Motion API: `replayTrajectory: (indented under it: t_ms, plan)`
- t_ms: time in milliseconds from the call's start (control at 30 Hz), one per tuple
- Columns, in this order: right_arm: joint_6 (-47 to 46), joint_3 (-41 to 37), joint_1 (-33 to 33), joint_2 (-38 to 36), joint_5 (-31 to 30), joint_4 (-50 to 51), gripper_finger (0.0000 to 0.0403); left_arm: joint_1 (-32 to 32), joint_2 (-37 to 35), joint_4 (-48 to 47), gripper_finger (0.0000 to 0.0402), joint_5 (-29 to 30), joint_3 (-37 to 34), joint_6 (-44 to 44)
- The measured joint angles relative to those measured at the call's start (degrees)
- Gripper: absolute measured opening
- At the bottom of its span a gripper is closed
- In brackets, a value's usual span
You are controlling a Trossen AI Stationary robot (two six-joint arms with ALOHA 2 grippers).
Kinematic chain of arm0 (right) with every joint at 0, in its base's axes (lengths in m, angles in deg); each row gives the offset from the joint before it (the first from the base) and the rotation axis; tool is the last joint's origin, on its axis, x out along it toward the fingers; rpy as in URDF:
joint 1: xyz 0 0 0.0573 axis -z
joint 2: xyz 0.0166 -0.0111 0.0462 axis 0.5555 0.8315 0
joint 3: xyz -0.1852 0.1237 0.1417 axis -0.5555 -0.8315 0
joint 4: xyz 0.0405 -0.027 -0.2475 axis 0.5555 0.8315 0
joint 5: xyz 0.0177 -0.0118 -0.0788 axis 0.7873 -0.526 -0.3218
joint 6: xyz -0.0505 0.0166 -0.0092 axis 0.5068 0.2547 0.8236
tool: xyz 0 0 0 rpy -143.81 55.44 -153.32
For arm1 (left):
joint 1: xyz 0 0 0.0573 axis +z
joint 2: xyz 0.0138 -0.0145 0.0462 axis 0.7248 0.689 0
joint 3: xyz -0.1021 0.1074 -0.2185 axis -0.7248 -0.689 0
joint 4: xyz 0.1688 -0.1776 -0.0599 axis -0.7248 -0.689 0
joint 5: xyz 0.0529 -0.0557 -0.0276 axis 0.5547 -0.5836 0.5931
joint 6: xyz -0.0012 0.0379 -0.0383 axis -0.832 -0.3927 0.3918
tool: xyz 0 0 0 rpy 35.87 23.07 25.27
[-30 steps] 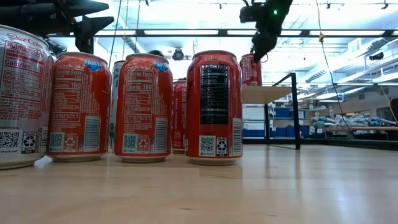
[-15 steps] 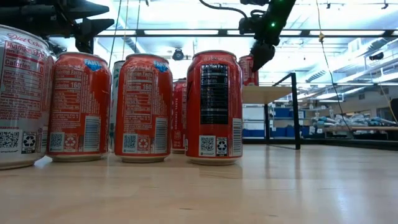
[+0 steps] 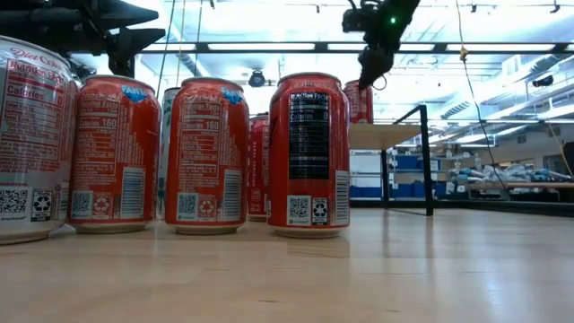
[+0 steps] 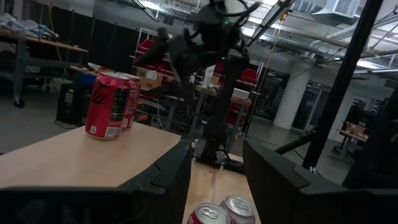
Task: Place canned beverage on shelf
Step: Adjust the red soda cans
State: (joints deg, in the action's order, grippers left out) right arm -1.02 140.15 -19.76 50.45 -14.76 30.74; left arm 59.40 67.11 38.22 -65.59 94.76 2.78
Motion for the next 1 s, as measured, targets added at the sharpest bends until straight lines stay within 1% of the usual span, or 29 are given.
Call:
replayTrajectory:
  t_ms: [367,467,633,800,1000]
  plan:
    - [1.37,0.12,0.48,0.39,0.92,-9.44,0.0368,0.0,0.0,0.0,0.0156,0.55,0.0,-0.44]
    - [1.94,0.01,1.39,0.39,1.25,-10.22,0.0368,0.0,0.0,0.0,0.0156,0.55,0.0,-0.44]
    - [1.03,-0.01,3.44,0.39,3.77,-9.94,0.0368,0.0,0.0,0.0,0.0156,0.55,0.0,-0.44]
    - [1.03,-0.01,3.83,0.39,3.56,-8.91,0.0368,0.0,0.0,0.0,0.0156,0.54,0.0,-0.44]
    - [-0.53,-0.03,3.81,0.39,2.25,-4.43,0.0368,0.0,0.0,0.0,0.0156,0.53,0.0,-0.43]
